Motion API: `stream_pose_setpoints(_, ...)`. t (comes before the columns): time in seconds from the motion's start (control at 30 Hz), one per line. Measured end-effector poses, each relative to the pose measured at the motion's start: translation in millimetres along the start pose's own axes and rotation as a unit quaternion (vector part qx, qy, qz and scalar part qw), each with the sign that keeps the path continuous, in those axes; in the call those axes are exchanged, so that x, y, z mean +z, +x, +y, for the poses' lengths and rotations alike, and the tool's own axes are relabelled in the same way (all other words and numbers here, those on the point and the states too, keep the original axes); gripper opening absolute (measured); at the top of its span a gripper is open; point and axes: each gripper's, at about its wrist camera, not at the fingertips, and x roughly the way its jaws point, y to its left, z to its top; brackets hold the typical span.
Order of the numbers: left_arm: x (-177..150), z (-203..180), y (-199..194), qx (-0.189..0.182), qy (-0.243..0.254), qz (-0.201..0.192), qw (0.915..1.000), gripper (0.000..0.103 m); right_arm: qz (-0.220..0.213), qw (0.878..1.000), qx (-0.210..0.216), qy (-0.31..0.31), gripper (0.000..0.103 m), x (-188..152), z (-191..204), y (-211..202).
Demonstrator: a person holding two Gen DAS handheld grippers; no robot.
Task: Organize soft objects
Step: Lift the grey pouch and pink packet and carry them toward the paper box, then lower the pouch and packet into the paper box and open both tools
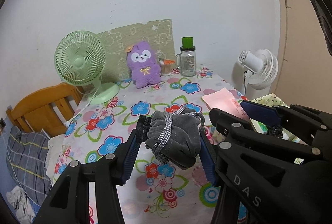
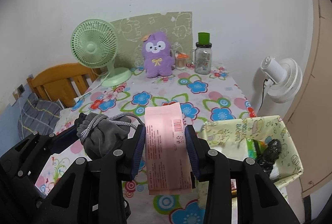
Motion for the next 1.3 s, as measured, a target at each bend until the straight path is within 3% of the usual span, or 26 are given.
stream_pose_setpoints(1.3, 26.9, -117.0, 35.4, -0.075, 0.047, 0.009, 0.9960, 0.057, 0.001, 0.996, -0.063, 0.056, 0.042, -5.1, -124.4, -4.0)
